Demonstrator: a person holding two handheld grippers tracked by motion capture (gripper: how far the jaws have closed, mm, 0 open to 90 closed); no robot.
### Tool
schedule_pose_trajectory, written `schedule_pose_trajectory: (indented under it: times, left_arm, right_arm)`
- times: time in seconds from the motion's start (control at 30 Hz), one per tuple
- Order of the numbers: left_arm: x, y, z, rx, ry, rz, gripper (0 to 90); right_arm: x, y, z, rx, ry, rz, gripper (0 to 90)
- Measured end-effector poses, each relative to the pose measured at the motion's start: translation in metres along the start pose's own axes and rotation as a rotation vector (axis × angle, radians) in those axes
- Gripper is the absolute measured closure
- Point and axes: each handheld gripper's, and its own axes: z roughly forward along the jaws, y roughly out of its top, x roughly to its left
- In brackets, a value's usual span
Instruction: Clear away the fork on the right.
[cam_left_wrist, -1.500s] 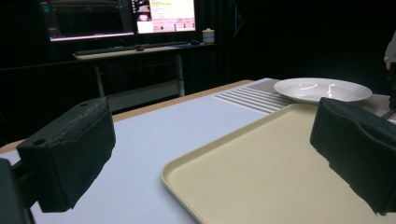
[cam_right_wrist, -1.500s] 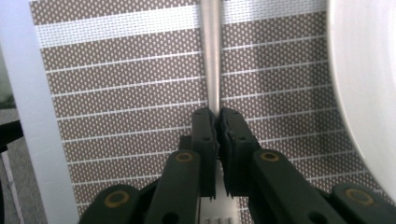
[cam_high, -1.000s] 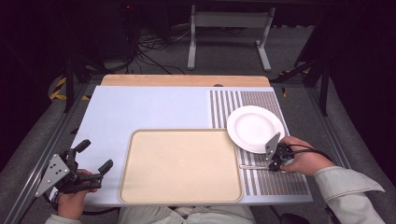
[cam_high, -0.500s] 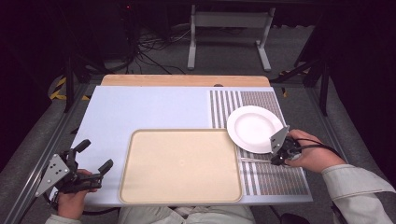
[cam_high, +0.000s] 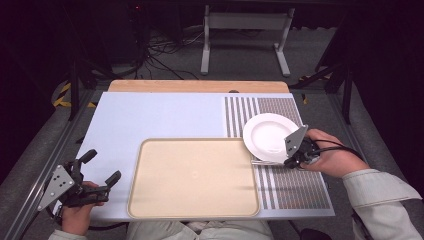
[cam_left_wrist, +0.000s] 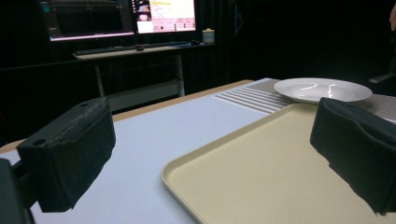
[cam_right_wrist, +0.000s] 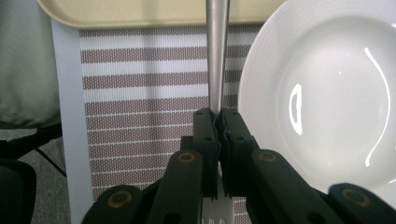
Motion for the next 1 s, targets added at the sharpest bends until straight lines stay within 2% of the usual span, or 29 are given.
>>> schedule_pose_trajectory:
  times: [0.57, 1.0]
  left_arm:
    - [0.001, 0.000, -0.001, 0.000, -0.003, 0.002, 0.8]
    - [0.001, 0.000, -0.001, -0.001, -0.002, 0.000, 0.8]
  right_arm:
    - [-0.016, 0.043, 0.000, -0.036, -0.013, -0.070, 86.6]
    - [-0.027, 0.078, 0.009, -0.052, -0.009, -0.125, 86.5]
